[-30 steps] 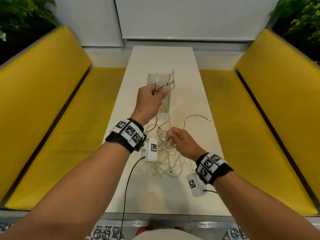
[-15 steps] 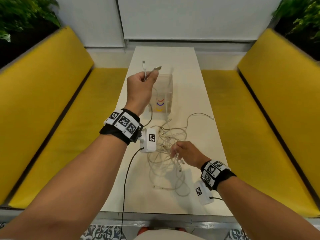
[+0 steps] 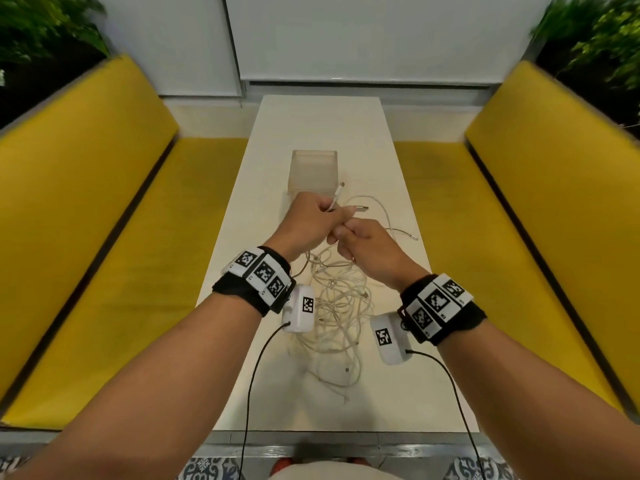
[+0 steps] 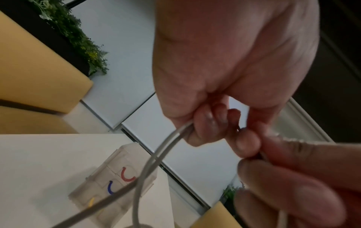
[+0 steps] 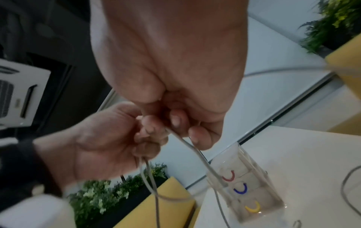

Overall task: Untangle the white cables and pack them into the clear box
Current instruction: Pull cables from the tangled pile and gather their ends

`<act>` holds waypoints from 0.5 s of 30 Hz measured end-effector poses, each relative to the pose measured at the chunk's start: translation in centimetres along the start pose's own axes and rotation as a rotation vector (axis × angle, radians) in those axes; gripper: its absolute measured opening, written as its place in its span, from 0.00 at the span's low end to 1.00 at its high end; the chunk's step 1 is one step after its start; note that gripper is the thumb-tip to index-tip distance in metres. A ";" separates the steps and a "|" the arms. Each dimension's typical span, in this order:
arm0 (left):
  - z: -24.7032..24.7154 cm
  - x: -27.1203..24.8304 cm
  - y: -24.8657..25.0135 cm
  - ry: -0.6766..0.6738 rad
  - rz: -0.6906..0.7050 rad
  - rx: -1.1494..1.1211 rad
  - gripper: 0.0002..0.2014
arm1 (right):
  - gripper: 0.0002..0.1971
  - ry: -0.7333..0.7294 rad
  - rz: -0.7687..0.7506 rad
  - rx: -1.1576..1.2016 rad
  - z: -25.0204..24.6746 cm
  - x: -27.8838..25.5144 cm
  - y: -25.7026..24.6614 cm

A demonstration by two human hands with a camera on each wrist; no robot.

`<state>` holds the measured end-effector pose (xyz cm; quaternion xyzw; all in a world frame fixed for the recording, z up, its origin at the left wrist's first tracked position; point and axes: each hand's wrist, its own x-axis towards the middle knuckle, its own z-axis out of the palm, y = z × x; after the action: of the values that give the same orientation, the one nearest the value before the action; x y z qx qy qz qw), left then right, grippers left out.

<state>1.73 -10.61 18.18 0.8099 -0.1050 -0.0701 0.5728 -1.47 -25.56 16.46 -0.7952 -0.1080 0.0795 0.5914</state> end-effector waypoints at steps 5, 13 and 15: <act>-1.3 0.8 1.1 0.251 0.027 -0.077 0.17 | 0.13 -0.019 0.022 -0.046 0.2 -0.4 2.5; -4.0 1.1 2.3 0.378 -0.069 -0.169 0.20 | 0.14 0.112 0.193 0.111 -2.0 -1.4 7.0; -4.3 1.2 2.1 0.455 -0.125 -0.274 0.18 | 0.14 0.213 0.356 0.141 -3.4 -1.2 7.9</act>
<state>3.67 -7.67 21.55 0.7247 0.0871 0.0648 0.6805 -1.13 -31.18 9.89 -0.7624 0.1031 0.1057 0.6300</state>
